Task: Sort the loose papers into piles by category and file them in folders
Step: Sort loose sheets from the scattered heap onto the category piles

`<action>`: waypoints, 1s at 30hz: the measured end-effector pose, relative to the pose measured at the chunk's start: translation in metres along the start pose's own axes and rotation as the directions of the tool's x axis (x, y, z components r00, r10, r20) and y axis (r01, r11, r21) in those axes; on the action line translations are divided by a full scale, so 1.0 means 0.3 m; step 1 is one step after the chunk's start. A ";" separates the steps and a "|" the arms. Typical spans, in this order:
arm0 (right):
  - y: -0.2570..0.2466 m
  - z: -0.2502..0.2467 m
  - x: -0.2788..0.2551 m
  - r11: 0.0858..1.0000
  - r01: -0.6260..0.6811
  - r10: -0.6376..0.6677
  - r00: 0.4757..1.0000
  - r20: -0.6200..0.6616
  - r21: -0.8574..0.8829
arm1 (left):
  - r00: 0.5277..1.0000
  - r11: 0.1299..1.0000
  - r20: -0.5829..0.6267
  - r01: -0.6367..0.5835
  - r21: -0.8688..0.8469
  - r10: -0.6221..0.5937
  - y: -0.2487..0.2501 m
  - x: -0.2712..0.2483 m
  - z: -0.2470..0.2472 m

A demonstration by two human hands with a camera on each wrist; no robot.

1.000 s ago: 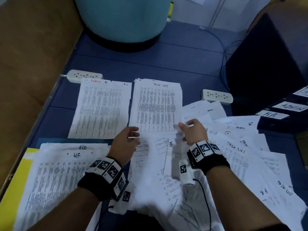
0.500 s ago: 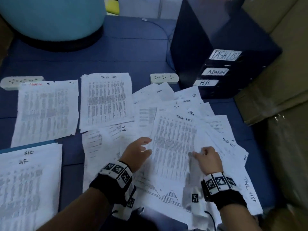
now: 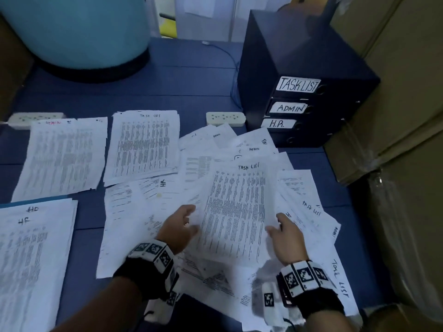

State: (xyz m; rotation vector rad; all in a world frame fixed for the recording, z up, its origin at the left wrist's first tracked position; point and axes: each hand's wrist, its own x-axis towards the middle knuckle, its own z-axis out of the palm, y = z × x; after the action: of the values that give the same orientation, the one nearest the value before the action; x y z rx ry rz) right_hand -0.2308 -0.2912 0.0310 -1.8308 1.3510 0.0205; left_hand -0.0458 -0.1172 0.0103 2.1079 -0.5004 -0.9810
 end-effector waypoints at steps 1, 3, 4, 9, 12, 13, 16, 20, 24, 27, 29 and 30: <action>-0.004 -0.022 -0.009 0.998 0.044 -0.043 0.999 -0.014 0.045 | 1.000 0.999 -0.007 0.003 -0.043 -0.003 -0.007 -0.004 -0.003; -0.028 -0.064 -0.036 0.979 0.124 -0.120 0.992 -0.029 0.165 | 1.000 0.986 -0.009 0.007 -0.165 -0.009 -0.012 -0.016 -0.011; -0.041 -0.083 -0.044 0.964 0.159 -0.158 0.987 -0.022 0.215 | 1.000 0.969 0.001 0.012 -0.248 -0.013 -0.005 -0.029 -0.018; -0.167 -0.093 -0.063 0.899 0.260 -0.289 0.957 0.030 0.353 | 0.997 0.889 0.015 -0.061 -0.454 0.076 0.016 -0.079 -0.083; -0.257 -0.036 -0.081 0.874 0.262 -0.325 0.941 0.093 0.409 | 0.990 0.883 -0.118 -0.124 -0.453 0.079 0.034 -0.084 -0.154; -0.284 -0.012 -0.091 0.881 0.247 -0.325 0.936 0.136 0.404 | 0.980 0.898 -0.189 -0.131 -0.421 0.054 0.027 -0.070 -0.188; -0.358 0.086 -0.091 0.902 0.162 -0.292 0.910 0.293 0.399 | 0.953 0.941 -0.303 -0.111 -0.320 0.009 -0.004 -0.031 -0.311; -0.482 0.221 -0.027 0.917 0.157 -0.270 0.922 0.279 0.367 | 0.921 0.890 -0.375 -0.080 -0.450 -0.107 -0.054 0.017 -0.463; -0.633 0.332 0.101 0.936 0.166 -0.238 0.949 0.209 0.311 | 0.907 0.788 -0.381 -0.100 -0.608 -0.179 -0.096 0.045 -0.590; -0.734 0.410 0.211 0.956 0.168 -0.211 0.963 0.167 0.239 | 0.902 0.787 -0.379 -0.077 -0.612 -0.205 -0.143 0.064 -0.648; -0.788 0.466 0.283 0.971 0.171 -0.194 0.973 0.129 0.167 | 0.904 0.803 -0.370 -0.053 -0.593 -0.213 -0.175 0.078 -0.670; -0.807 0.497 0.325 0.978 0.163 -0.179 0.977 0.118 0.131 | 0.908 0.810 -0.360 -0.041 -0.586 -0.215 -0.190 0.090 -0.675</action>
State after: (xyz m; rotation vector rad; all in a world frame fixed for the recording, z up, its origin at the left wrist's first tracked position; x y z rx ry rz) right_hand 0.0680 -0.2584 0.0356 -1.8054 1.0785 -0.0327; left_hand 0.1304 -0.0029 0.0408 1.6995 0.1198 -0.5980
